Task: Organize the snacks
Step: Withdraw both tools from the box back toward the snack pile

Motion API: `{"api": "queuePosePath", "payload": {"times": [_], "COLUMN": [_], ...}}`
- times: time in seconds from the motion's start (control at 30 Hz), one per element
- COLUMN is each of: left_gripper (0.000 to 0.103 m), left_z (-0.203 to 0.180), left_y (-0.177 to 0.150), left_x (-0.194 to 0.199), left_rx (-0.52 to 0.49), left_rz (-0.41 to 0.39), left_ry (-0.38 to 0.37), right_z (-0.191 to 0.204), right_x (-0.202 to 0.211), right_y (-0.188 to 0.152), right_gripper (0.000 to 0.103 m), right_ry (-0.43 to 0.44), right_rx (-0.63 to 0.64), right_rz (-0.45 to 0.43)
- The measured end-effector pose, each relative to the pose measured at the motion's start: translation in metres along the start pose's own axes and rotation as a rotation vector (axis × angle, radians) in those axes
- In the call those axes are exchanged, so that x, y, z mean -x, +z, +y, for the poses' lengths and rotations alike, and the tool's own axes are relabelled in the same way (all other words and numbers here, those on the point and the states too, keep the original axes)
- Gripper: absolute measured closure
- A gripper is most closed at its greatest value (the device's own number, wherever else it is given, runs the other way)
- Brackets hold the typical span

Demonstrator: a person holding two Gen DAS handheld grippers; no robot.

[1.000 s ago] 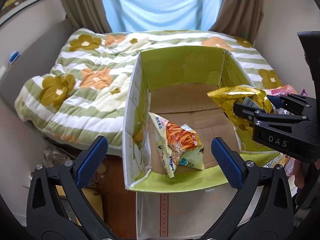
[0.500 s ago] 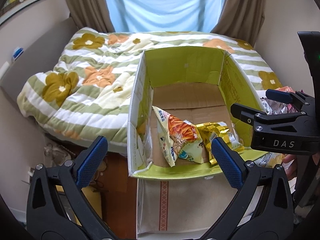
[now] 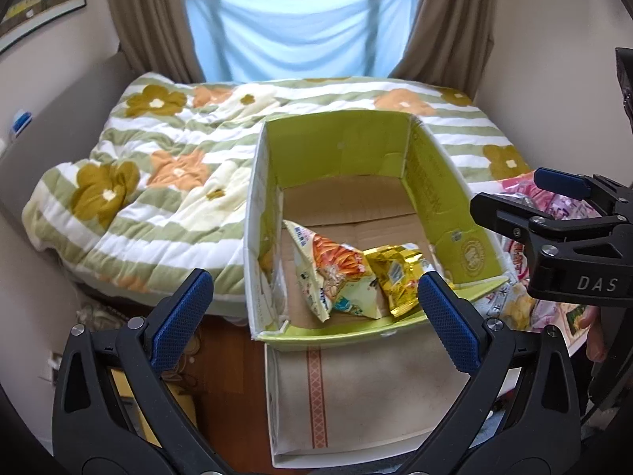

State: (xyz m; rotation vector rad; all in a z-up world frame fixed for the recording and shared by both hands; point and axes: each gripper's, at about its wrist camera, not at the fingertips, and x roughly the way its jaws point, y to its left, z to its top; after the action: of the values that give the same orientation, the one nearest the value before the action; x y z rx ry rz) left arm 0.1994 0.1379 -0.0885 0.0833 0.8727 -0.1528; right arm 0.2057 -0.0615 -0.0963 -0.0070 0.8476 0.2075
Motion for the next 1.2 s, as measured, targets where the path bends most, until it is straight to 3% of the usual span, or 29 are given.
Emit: {"api": "queuePosePath", "payload": {"times": [0.33, 0.53, 0.83, 0.97, 1.2], "left_gripper": [0.001, 0.000, 0.000, 0.000, 0.000], "left_z": [-0.041, -0.080, -0.150, -0.183, -0.229], "left_y": [-0.008, -0.012, -0.032, -0.045, -0.072], "left_x": [0.019, 0.033, 0.045, 0.047, 0.038], "left_rx": [-0.066, -0.082, 0.005, 0.042, 0.094], "left_rz": [-0.037, -0.062, -0.041, -0.030, 0.000], "left_ry": [-0.108, -0.113, -0.091, -0.053, 0.005], "right_z": [-0.032, -0.072, -0.152, -0.185, -0.227], "right_x": [0.059, 0.093, 0.132, 0.138, 0.132], "right_y": [-0.024, -0.044, -0.078, -0.096, -0.125], "right_gripper": [0.002, 0.002, 0.002, 0.002, 0.002], "right_ry": [-0.076, -0.137, -0.139, -0.146, -0.083], "right_rx": [-0.065, -0.070, -0.042, -0.004, 0.045], "right_rz": [-0.062, -0.091, -0.085, -0.071, -0.044]}}
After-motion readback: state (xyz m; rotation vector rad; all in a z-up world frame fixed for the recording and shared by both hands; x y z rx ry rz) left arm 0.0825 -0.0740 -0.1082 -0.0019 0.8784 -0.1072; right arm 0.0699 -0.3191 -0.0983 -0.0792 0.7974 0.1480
